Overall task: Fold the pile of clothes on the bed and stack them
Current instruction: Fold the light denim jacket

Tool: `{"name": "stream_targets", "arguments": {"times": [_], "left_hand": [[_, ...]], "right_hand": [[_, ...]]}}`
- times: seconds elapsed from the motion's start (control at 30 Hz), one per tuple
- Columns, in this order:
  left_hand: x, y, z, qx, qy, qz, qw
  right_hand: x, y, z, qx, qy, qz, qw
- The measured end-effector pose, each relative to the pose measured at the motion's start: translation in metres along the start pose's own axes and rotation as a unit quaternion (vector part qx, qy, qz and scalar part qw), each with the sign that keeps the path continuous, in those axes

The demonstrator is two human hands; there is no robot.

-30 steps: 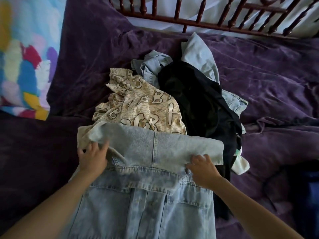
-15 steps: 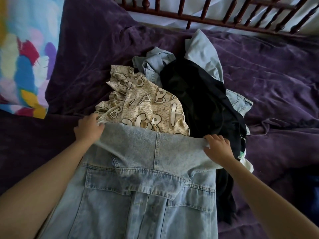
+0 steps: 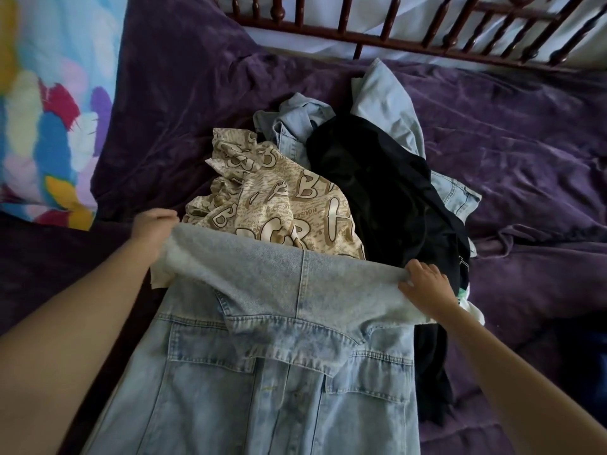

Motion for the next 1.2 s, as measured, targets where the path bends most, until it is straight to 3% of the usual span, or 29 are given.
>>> {"name": "stream_targets", "arguments": {"times": [0.07,0.1,0.13,0.2,0.23,0.27,0.4,0.47,0.57,0.7,0.83,0.93,0.97,1.1,1.2], "left_hand": [[-0.012,0.01,-0.001,0.17,0.106,0.006,0.98],[-0.019,0.016,-0.003,0.276,0.196,0.051,0.94],[-0.028,0.023,-0.004,0.393,0.279,0.111,0.869],[-0.047,0.037,-0.003,0.577,0.365,0.184,0.707],[-0.054,0.041,-0.003,0.631,0.374,0.179,0.656],[-0.058,0.042,-0.006,0.655,0.377,0.151,0.637],[-0.072,0.025,-0.015,0.644,0.405,0.094,0.642],[-0.087,0.005,-0.004,0.584,0.465,0.086,0.659],[-0.11,-0.025,0.034,0.446,0.587,0.037,0.675],[-0.157,-0.056,0.092,0.38,0.621,-0.014,0.685],[-0.186,-0.06,0.153,0.456,0.54,-0.007,0.707],[-0.193,-0.052,0.193,0.543,0.424,0.045,0.723],[-0.196,-0.052,0.202,0.56,0.388,0.06,0.73],[-0.203,-0.046,0.214,0.579,0.328,0.095,0.74],[-0.199,-0.035,0.206,0.601,0.312,0.127,0.725]], "right_hand": [[0.001,-0.006,-0.002,0.036,0.007,0.034,0.999],[0.0,-0.009,-0.004,0.037,0.007,0.053,0.998],[-0.001,-0.013,-0.005,0.024,0.0,0.066,0.998],[-0.008,-0.021,-0.006,-0.021,-0.008,0.061,0.998],[-0.014,-0.024,-0.006,-0.046,-0.012,0.046,0.998],[-0.02,-0.025,-0.007,-0.065,-0.02,0.026,0.997],[-0.05,-0.022,-0.023,-0.095,-0.09,-0.117,0.985],[-0.073,-0.015,-0.031,-0.092,-0.147,-0.184,0.967],[-0.114,0.001,-0.039,-0.109,-0.18,-0.232,0.95],[-0.17,0.025,-0.046,-0.089,-0.211,-0.283,0.931],[-0.218,0.065,-0.045,-0.091,-0.198,-0.187,0.958],[-0.235,0.123,-0.05,-0.127,-0.081,0.044,0.988],[-0.238,0.141,-0.049,-0.142,-0.059,0.073,0.985],[-0.236,0.153,-0.026,-0.147,-0.019,0.105,0.983],[-0.229,0.124,0.005,-0.141,-0.024,0.054,0.988]]}}
Point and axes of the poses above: each hand's wrist, its own x-axis towards the middle knuckle, its own y-axis out of the palm, z = x × y, the point moved 1 cm from there along x, towards the middle knuckle, and after that the axes turned 2 degrees about x, right-handed, at the moved point
